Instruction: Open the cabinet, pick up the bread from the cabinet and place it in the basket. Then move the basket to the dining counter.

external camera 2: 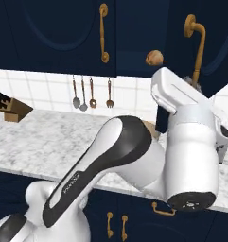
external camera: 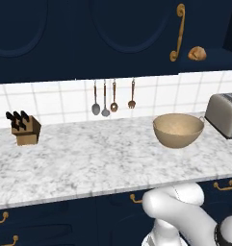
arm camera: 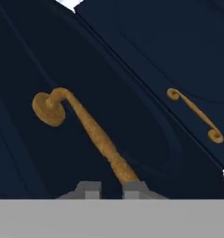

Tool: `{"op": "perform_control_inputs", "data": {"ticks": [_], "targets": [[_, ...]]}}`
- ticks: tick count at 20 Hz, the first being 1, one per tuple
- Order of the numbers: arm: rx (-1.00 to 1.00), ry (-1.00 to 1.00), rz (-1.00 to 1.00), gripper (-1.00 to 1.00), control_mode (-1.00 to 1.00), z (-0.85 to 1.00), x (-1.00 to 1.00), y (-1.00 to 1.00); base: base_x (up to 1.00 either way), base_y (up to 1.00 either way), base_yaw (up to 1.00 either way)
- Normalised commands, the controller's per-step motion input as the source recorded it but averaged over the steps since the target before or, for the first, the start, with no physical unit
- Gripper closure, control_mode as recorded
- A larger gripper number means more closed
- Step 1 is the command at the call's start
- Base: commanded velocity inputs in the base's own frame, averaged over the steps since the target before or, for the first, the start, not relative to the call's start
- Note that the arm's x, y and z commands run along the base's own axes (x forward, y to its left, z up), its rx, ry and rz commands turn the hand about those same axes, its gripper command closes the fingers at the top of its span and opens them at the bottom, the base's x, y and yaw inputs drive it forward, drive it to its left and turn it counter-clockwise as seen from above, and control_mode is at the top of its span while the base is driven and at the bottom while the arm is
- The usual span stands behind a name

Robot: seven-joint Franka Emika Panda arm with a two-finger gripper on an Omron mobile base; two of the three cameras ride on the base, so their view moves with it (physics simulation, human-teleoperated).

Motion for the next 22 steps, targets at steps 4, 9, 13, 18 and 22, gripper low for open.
{"op": "perform_control_inputs", "data": {"ticks": [4, 9, 13, 18, 22], "targets": [[-0.21, -0.39, 0.00, 1.00, -1.00, 0.23, -1.00, 0.31, 0.00, 0.00, 0.00], [-0.26, -0.28, -0.02, 1.00, -1.00, 0.04, -0.73, 1.00, 0.00, 0.00, 0.00], [-0.28, -0.08, -0.16, 1.00, -1.00, 0.01, 0.02, 1.00, 0.00, 0.00, 0.00], [-0.33, -0.01, -0.30, 1.00, -1.00, 0.01, 0.01, 1.00, 0.00, 0.00, 0.00], [-0.31, 0.07, -0.51, 1.00, -1.00, 0.00, 0.40, 0.96, 0.00, 0.00, 0.00]]}}
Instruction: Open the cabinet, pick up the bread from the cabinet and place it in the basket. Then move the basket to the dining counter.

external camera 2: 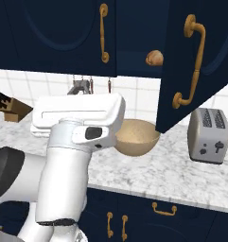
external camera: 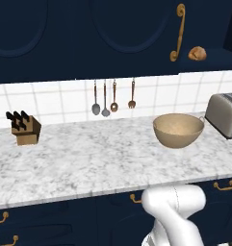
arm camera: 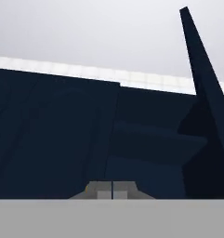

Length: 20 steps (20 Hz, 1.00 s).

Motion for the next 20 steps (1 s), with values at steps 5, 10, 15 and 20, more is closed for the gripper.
{"op": "perform_control_inputs", "data": {"ticks": [5, 10, 15, 20], "targets": [[-0.16, 0.18, -0.54, 1.00, -1.00, 0.00, 0.43, 0.97, 0.00, 0.00, 0.00], [0.01, 0.23, -0.47, 1.00, -1.00, -0.05, 0.80, 0.23, 0.00, 0.00, 0.00], [0.25, 0.02, -0.20, 1.00, -1.00, 0.00, 0.19, 0.40, 0.00, 0.00, 0.00], [0.18, -0.08, 0.19, 1.00, -1.00, 0.00, 0.42, 0.04, 0.00, 0.00, 0.00]]}}
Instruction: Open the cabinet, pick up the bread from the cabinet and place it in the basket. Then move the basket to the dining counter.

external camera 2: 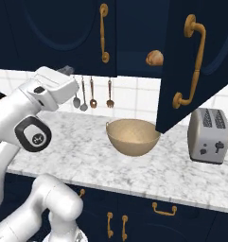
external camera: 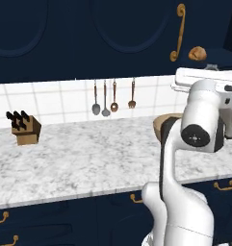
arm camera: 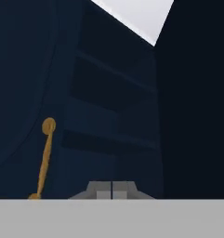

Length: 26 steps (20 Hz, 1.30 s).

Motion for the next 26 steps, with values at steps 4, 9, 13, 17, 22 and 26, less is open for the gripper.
{"op": "perform_control_inputs", "data": {"ticks": [4, 9, 13, 17, 22, 26], "targets": [[0.01, -0.02, 0.30, 1.00, -1.00, 0.01, 0.33, -0.10, 0.00, 0.00, 0.00], [0.01, 0.01, 0.22, 1.00, -1.00, 0.15, 0.03, -0.17, 0.00, 0.00, 0.00], [0.04, 0.01, 0.21, -1.00, -1.00, 0.26, 0.01, 0.00, 0.00, 0.00, 0.00], [0.13, 0.00, 0.23, -1.00, -1.00, 0.10, 0.00, 0.00, 0.00, 0.00, 0.00], [0.06, 0.08, 0.10, -1.00, -1.00, 0.00, 0.33, 0.06, 0.00, 0.00, 0.00], [0.00, 0.20, 0.00, -1.00, -1.00, 0.12, 0.35, 0.33, 0.00, 0.00, 0.00]]}}
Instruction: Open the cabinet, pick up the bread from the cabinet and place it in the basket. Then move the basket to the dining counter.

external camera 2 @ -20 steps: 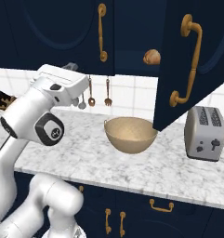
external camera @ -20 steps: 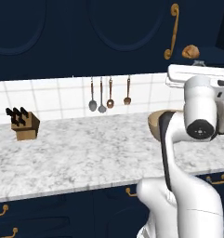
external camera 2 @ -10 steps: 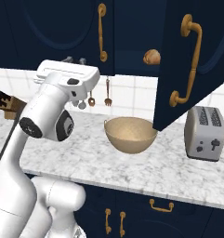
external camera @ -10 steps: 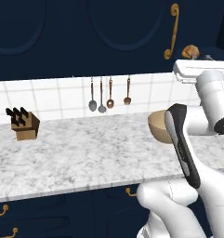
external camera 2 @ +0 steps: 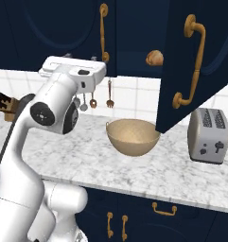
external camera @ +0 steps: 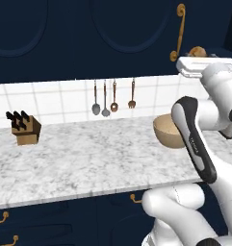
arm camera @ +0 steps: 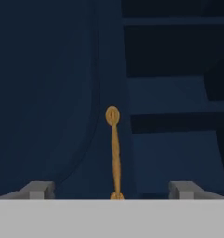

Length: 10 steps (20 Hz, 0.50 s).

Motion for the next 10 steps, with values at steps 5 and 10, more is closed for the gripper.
{"op": "perform_control_inputs", "data": {"ticks": [5, 10], "targets": [[0.00, 0.12, 0.00, -1.00, -1.00, 0.09, 0.32, 0.07, 0.00, 0.00, 0.00], [0.00, 0.08, 0.00, -1.00, -1.00, 0.00, 0.36, -0.03, 0.00, 0.00, 0.00]]}}
